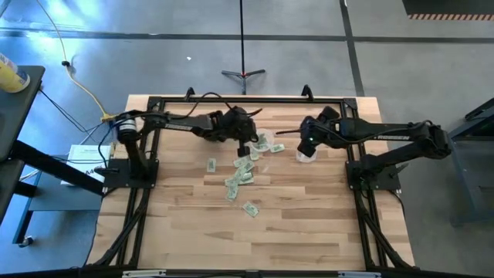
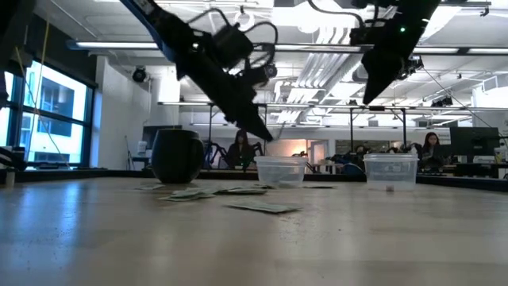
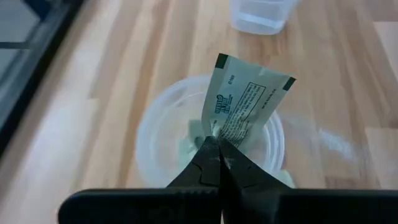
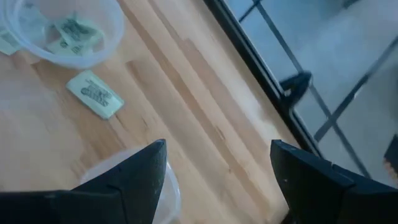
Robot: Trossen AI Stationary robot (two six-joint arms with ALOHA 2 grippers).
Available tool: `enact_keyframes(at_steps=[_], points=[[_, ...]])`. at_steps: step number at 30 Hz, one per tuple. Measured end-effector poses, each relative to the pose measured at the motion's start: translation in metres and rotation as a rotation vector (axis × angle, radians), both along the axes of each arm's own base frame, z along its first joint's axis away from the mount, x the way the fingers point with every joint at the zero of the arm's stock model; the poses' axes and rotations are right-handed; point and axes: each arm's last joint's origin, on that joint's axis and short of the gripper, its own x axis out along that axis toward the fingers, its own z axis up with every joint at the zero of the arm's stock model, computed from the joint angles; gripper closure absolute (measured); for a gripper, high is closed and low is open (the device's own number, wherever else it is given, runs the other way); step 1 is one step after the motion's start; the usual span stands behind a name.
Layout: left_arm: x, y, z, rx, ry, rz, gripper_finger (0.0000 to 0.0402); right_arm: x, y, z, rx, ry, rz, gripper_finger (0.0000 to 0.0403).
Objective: Pick and place items into bin
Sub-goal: Put the light green stevia packet into the left transparent bin
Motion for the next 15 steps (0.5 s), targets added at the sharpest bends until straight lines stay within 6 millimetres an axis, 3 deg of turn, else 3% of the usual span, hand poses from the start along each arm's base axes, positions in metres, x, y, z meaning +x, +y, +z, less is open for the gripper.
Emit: enact_keyframes(at_steps=[3,8,12,15], points=[[0.01,0.005,-0.004,-0.046,-0.011,-0.043,0.0365,-0.004,0.002,0.001,0.012,-0.009,-0.025,0.0125],[0.02,0.003,-0.007,-0.019,0.022,0.026,0.0282,-0.004,0.003,0.001,0.025,-0.024,-0.03,0.0125],[0.012,0.002,-0.005,-0.051,0.165,0.15,0.0205,-0.003,0.003,0.002,0.024,-0.026,-0.02,0.0125],[0.002,-0.004,0.008,-0.117,0.276,0.182,0.0158,0.004,0.005,0.002,0.044,-0.012,0.116,0.0125]])
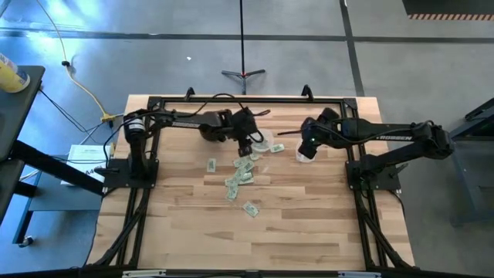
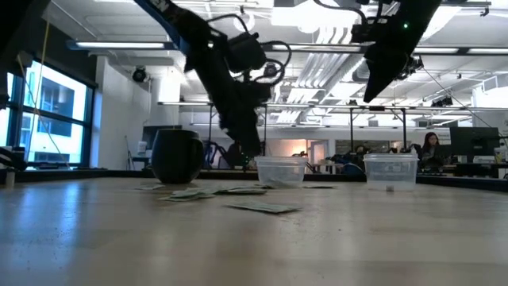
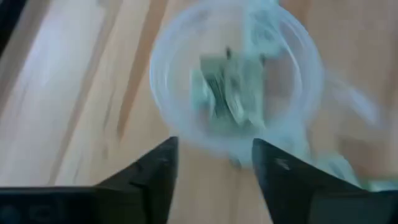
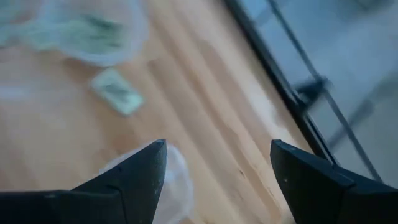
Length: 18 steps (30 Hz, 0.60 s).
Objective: Pick and place items into bin
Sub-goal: Put the light green stevia packet into the left transparent bin
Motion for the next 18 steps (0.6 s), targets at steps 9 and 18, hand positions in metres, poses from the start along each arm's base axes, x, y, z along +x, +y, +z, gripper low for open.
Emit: enact_keyframes(at_steps=[9,18], points=[[-0.046,-0.069,0.026,-0.039,0.179,-0.061,0.0142,0.05,0.001,-0.027,0.051,0.028,0.395,0.0125],[-0.088,-0.112,-0.006,-0.119,0.227,-0.066,0.0189,0.081,0.019,-0.057,0.086,0.081,0.747,0.0125]])
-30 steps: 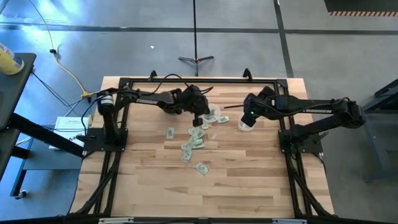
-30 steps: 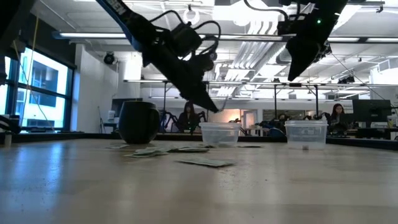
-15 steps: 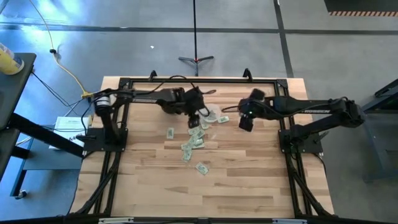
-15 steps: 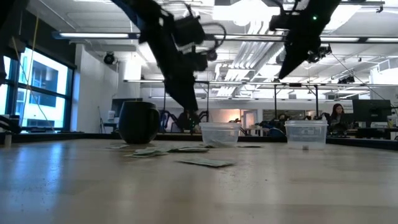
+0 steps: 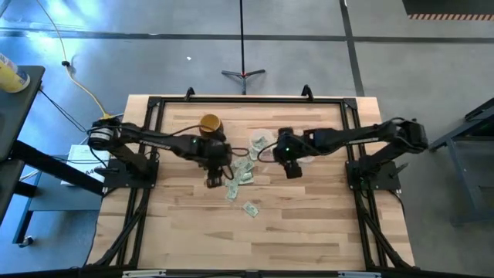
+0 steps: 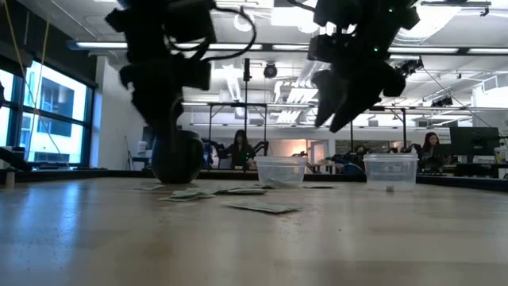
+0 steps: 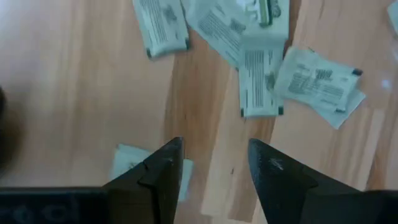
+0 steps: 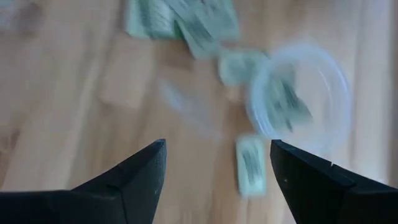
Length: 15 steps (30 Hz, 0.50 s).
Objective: Pick and place items into bin
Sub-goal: Put the light green stevia packet into the left transparent bin
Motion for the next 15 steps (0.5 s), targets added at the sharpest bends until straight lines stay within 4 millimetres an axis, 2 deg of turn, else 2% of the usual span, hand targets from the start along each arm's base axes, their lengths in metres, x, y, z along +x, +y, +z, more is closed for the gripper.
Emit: enact_keyframes(at_steps=[4,7,13,15], points=[[-0.016,-0.008,-0.018,0.013,0.012,0.034,0.0194,0.011,0.007,-0.008,-0.043,-0.023,0.073,0.0125],[-0.029,-0.006,-0.029,0.011,0.043,0.135,0.019,0.013,0.01,-0.012,-0.052,-0.006,0.063,0.0125],[-0.037,-0.004,-0.028,0.003,-0.013,0.24,0.0173,0.01,0.01,-0.014,-0.021,0.013,-0.036,0.0125],[-0.04,0.004,-0.029,0.004,-0.009,0.304,0.0168,0.01,0.009,-0.014,-0.008,0.012,-0.061,0.0125]])
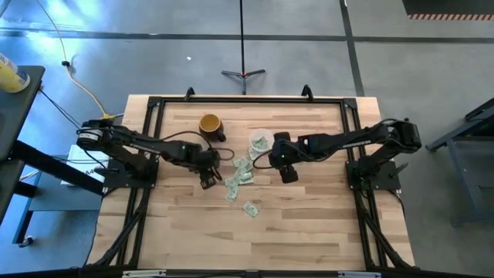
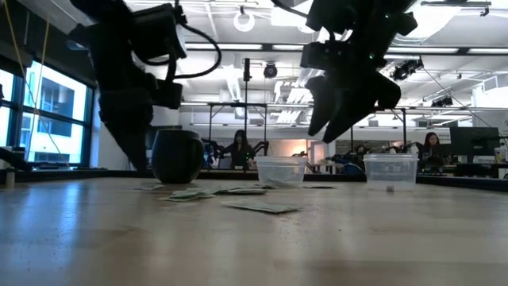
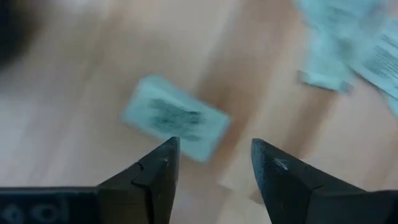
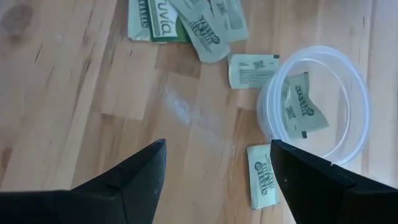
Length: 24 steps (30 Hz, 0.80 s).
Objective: Pick and place items into bin
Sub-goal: Put the light green stevia packet into the left transparent bin
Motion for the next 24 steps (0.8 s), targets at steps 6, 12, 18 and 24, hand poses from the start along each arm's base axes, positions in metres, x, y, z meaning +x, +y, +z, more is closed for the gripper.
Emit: enact_keyframes(at_steps=[6,12,18,24], points=[[-0.007,0.039,0.0,-0.161,-0.039,0.507,0.0156,-0.001,-0.003,0.0,-0.008,0.002,-0.091,0.0125],[-0.002,0.037,0.002,-0.304,-0.098,0.665,0.016,-0.004,-0.004,-0.002,-0.022,0.024,-0.13,0.0125],[-0.001,0.026,-0.005,-0.24,-0.068,0.748,0.0154,-0.005,-0.006,-0.001,-0.09,0.03,-0.157,0.0125],[0.003,0.026,-0.007,-0.172,-0.11,0.781,0.0151,-0.004,-0.011,-0.001,-0.098,0.02,-0.165,0.0125]])
